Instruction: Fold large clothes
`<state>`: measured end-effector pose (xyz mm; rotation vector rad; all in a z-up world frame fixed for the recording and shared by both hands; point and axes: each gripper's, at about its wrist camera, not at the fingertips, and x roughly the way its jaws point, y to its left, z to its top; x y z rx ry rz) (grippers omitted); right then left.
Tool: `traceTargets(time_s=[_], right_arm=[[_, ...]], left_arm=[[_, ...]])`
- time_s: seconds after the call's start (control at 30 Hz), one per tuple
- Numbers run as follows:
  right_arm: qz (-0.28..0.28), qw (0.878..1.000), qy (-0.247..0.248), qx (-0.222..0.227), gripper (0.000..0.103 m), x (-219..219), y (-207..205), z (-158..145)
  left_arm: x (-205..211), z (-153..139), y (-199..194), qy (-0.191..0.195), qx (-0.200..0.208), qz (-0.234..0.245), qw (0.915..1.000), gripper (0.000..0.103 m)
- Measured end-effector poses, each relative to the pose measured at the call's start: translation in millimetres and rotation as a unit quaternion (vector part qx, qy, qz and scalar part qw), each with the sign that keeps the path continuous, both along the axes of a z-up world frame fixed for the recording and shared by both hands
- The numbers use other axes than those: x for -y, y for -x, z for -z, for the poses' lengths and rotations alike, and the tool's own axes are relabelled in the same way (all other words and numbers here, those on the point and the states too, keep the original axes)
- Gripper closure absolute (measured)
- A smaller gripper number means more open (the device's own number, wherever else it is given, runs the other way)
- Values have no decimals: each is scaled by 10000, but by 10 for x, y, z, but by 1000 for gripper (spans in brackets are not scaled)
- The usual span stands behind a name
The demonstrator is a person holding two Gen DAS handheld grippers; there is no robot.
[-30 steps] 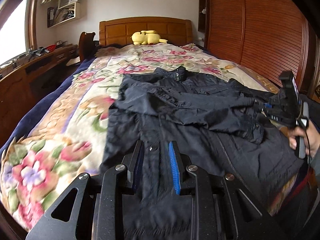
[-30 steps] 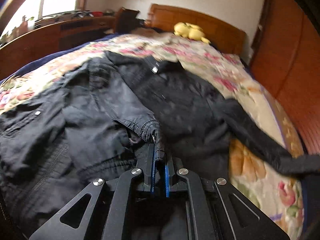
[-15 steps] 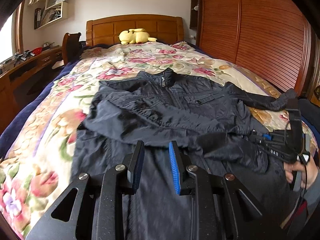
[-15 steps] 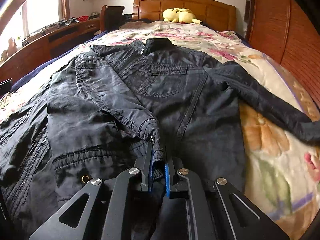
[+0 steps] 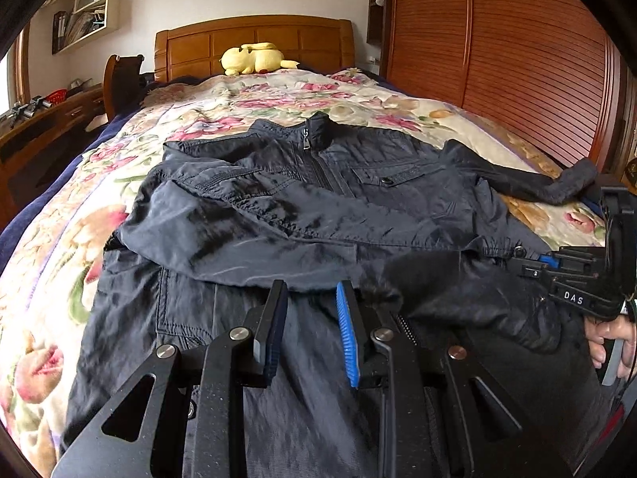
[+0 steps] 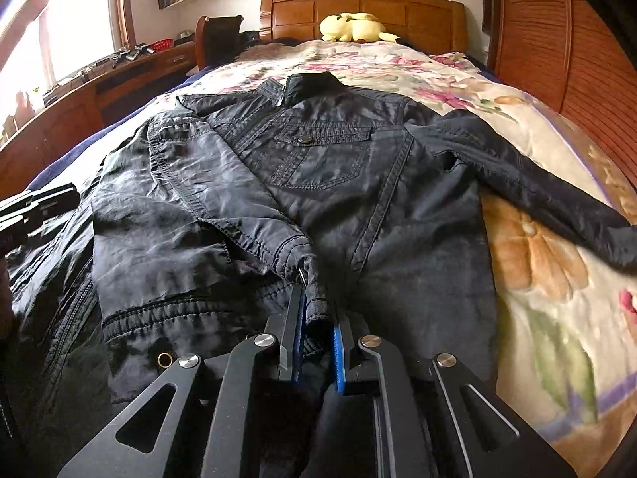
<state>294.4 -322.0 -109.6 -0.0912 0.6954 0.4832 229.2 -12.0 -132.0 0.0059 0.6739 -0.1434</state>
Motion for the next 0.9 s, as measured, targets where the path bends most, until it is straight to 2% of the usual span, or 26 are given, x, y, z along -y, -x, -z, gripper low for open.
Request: traceTargets(time_s=[0.4,0.47,0.53,0.63,0.77,0.9], right_arm=[[52,9998,-87,-149,84,60,-11,-48],[61,9998,-72,-191,80,84,8,-111],[47,9999,-23,-156,60,107,53,-186],[19,10000,15,-77,55,184,131,-295],[296,9994,-27,-195,53,511,68,-407],[749,9960,380,-291,52,971,-199,-521]], left_arm=[[-34,49,110,111,214,8,9997,77],[-31,53,113,114,219,28,9997,77],[-32,52,118,123,234,43,9996,77],[-32,43,134,140,269,55,9995,77],[-40,30,160,174,319,59,9993,77],[-46,28,165,182,324,55,9993,77]])
